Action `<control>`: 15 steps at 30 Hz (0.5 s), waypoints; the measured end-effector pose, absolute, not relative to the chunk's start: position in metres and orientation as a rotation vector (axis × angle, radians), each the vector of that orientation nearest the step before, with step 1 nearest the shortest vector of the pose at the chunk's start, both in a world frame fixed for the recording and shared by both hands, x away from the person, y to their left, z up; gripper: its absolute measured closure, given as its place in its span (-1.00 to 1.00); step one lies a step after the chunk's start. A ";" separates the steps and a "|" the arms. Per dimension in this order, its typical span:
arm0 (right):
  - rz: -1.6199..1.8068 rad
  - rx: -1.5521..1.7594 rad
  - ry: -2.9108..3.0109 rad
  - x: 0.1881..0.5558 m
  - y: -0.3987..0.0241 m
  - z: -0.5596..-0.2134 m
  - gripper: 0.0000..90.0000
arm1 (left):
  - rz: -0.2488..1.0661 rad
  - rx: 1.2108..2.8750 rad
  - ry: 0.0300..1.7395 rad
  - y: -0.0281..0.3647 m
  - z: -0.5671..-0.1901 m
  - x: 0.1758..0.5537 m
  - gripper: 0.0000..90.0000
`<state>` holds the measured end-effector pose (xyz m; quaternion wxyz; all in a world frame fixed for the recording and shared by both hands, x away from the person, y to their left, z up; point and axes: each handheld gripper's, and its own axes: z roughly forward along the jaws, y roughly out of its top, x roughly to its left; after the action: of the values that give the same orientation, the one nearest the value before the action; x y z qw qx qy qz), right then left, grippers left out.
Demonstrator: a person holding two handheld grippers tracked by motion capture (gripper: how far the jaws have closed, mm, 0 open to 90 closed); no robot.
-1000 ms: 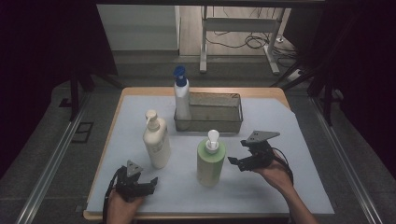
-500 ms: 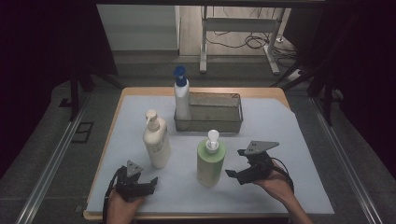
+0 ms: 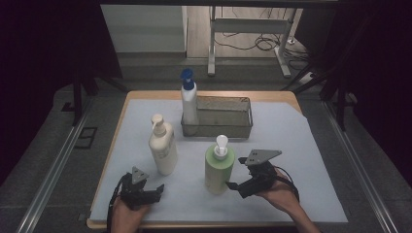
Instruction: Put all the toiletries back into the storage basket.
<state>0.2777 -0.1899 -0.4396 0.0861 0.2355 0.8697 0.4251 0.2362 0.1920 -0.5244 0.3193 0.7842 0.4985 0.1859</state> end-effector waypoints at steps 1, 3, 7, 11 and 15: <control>1.266 0.700 2.592 0.278 -0.188 -0.439 -0.87 | 0.489 2.062 1.311 0.192 -0.524 0.236 -0.73; 1.273 0.691 2.593 0.278 -0.184 -0.437 -0.86 | 0.489 2.062 1.311 0.192 -0.524 0.236 -0.73; 1.278 0.677 2.597 0.278 -0.176 -0.434 -0.86 | 0.488 2.058 1.312 0.192 -0.524 0.236 -0.73; 1.271 0.667 2.597 0.279 -0.168 -0.432 -0.85 | 0.489 2.063 1.311 0.192 -0.524 0.236 -0.73; 1.275 0.665 2.595 0.280 -0.163 -0.431 -0.84 | 0.489 2.063 1.311 0.192 -0.524 0.236 -0.73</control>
<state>0.2801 -0.1634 -0.4309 0.0875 0.2232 0.8714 0.4281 0.2362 0.1920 -0.5243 0.3189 0.7844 0.4984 0.1858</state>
